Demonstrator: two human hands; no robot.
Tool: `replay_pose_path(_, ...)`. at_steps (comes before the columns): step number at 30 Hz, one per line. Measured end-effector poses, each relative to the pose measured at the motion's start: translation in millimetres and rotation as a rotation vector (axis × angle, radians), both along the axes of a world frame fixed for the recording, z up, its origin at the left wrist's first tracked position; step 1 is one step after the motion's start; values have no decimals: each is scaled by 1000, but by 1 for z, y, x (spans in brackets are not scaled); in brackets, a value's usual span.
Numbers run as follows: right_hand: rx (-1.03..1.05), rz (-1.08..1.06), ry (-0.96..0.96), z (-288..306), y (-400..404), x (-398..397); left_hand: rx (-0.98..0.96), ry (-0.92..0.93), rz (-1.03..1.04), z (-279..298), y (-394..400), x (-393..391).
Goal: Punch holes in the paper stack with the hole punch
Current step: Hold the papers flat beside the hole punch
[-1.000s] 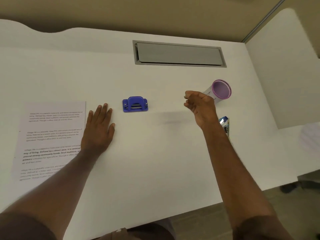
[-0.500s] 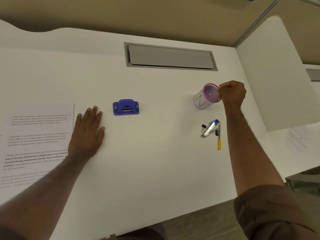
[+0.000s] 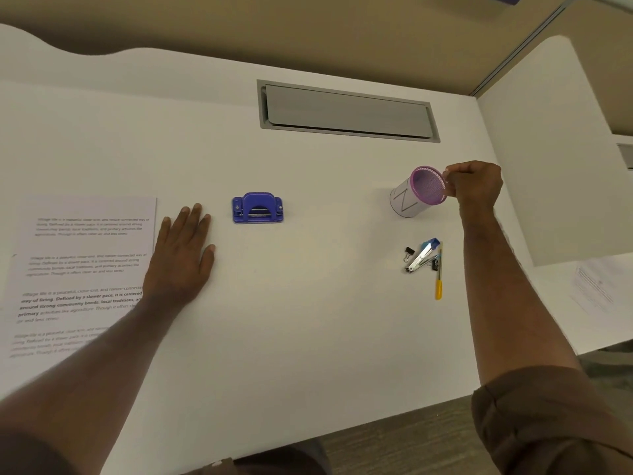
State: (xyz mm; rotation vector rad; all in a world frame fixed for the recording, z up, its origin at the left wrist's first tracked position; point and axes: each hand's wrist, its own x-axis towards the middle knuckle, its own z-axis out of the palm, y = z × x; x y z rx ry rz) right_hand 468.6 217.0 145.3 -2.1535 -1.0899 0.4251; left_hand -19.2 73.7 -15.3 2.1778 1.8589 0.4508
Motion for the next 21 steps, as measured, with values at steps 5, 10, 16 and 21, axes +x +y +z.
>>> replay_pose_path(5,-66,17,-13,4,2,-1,6,-6,1,0,0,0)
replay_pose_path(10,-212,70,158,13,2,-3,18,-2,-6,-1,0,0)
replay_pose_path(16,25,26,214,25,-10,-38,12,-1,-1,5,-1,3)
replay_pose_path(21,121,290,240,-1,-55,-128,-12,8,-2,6,-1,2)
